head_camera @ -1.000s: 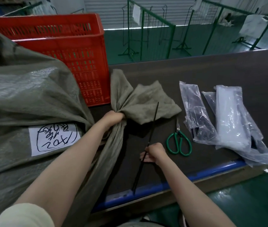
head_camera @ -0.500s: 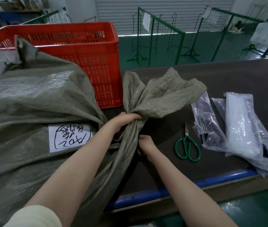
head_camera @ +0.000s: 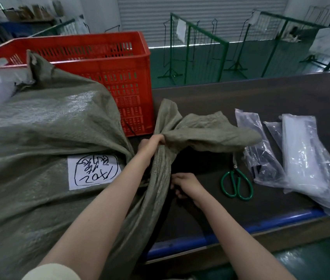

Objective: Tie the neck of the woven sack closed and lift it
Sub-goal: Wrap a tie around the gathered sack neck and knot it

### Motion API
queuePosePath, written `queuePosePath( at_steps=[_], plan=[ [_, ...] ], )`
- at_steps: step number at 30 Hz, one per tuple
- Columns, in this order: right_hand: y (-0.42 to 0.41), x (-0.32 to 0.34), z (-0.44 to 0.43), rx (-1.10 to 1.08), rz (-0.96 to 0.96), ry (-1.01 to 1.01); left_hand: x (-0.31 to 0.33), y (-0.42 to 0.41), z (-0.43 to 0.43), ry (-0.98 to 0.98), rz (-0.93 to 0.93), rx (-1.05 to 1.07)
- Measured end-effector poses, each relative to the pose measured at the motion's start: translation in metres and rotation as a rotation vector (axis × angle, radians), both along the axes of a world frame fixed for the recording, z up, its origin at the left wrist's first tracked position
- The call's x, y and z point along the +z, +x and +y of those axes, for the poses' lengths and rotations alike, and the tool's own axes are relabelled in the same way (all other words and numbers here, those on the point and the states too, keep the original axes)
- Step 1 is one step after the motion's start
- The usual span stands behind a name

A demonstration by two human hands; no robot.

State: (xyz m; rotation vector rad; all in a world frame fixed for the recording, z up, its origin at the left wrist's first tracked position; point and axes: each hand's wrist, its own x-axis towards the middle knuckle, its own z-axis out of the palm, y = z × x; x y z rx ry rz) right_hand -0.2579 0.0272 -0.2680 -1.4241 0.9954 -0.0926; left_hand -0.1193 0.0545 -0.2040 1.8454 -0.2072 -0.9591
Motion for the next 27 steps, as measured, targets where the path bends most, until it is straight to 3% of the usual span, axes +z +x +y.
queuePosePath(
  at_steps=[5,8,11,15,21,27],
  plan=[
    [-0.022,0.022,-0.001,-0.022,-0.010,-0.140,-0.008,0.008,-0.009,-0.137,-0.034,0.260],
    [-0.030,0.039,0.005,-0.039,-0.122,-0.341,0.004,-0.001,-0.007,-0.083,-0.340,0.299],
    [-0.039,0.044,0.018,-0.112,-0.229,-0.619,0.001,-0.006,-0.002,-0.049,-0.602,0.165],
    [-0.048,0.037,0.037,-0.211,-0.359,-0.702,-0.004,-0.009,-0.003,-0.038,-0.805,0.032],
    [-0.046,0.031,0.050,-0.223,-0.565,-0.940,-0.018,-0.013,-0.004,0.071,-0.985,-0.221],
    [-0.024,0.035,0.049,-0.014,-0.494,-1.162,-0.025,-0.016,-0.002,0.225,-1.001,-0.652]
  ],
)
